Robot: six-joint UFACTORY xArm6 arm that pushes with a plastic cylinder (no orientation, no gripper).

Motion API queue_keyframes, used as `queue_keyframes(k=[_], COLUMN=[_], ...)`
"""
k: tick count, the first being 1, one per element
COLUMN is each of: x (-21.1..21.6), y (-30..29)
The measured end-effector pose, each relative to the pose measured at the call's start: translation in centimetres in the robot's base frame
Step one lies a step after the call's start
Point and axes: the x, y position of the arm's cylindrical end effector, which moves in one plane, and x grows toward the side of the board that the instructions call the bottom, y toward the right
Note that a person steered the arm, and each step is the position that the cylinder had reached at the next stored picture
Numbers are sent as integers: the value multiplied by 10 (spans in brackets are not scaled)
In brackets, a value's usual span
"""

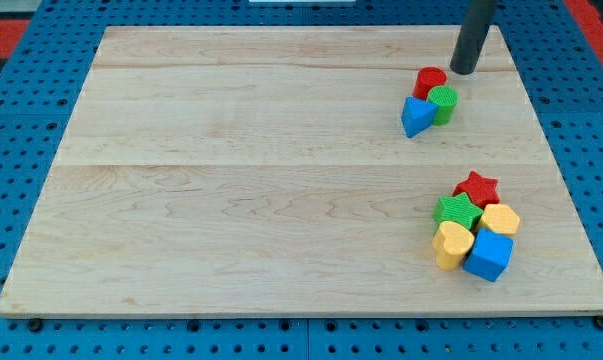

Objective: Push the red circle parallel to the left side of the blue triangle

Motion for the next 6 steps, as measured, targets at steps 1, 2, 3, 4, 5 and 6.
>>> queue_keyframes(k=[1,2,3,4,5,6], x=[0,14,17,50,76,98], y=[-42,-47,-47,-52,-59,-84])
